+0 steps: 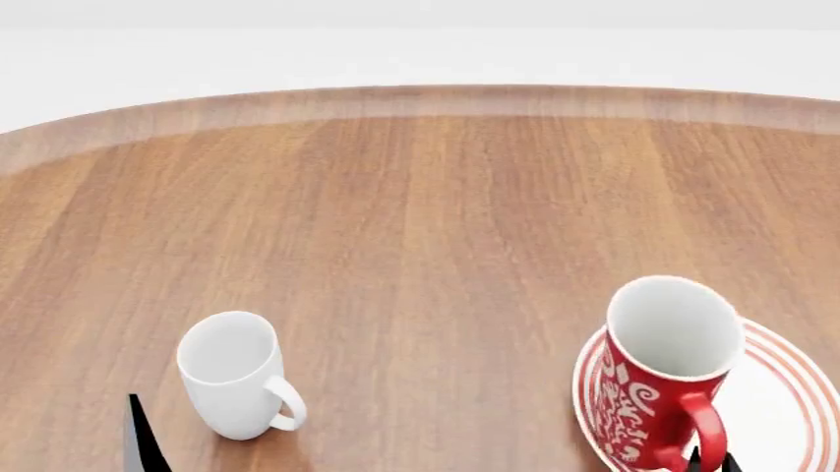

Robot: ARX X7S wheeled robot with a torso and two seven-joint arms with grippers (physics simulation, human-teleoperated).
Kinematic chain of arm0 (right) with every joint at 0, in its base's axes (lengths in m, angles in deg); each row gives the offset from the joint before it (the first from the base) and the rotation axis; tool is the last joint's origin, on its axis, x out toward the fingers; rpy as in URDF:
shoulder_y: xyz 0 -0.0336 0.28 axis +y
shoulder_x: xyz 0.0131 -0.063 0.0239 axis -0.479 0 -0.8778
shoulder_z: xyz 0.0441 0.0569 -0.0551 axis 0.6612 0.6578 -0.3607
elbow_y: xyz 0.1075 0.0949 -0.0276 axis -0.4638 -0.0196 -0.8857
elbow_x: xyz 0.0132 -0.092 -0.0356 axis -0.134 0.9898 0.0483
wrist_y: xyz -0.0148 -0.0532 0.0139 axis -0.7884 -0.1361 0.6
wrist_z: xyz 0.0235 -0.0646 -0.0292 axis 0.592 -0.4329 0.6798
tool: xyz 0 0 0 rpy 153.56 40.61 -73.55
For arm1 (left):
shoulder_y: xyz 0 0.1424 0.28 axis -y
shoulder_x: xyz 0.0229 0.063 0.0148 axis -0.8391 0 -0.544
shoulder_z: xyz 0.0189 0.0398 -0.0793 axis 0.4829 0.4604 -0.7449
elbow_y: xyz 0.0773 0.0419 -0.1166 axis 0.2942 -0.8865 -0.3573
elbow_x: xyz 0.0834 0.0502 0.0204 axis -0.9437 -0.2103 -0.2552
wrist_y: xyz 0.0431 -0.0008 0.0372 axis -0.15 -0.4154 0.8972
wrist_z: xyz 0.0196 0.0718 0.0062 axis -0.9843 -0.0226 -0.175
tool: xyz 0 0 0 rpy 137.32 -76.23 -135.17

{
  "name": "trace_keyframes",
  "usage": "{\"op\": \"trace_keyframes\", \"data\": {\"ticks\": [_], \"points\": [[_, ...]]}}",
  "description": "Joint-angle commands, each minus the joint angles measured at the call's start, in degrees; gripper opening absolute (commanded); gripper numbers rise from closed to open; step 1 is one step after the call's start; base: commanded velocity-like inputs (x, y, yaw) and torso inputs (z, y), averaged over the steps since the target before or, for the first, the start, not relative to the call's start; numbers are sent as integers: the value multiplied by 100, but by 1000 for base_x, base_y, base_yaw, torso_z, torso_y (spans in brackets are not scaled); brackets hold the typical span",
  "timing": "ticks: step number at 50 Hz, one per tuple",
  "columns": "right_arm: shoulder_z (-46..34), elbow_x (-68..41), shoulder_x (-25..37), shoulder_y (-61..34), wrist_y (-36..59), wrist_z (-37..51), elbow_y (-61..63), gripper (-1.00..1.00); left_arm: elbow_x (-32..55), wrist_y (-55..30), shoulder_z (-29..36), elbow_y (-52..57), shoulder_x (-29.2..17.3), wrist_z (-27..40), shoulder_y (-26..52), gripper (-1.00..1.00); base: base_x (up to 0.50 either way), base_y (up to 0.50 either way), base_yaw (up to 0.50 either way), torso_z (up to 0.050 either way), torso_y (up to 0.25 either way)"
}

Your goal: Pick up the red mug and put it on the plate

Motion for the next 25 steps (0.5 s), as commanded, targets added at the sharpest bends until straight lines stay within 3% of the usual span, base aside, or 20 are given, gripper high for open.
{"op": "trace_keyframes", "data": {"ticks": [1,25], "points": [[285,-888,196,-840,493,540,-85,-100,0,4,83,4,-43,89,25,100,0,0,0,0,0],[191,-1455,224,-1838,954,1069,-778,-100,-13,-3,319,19,-165,354,99,100,0,0,0,0,0]]}}
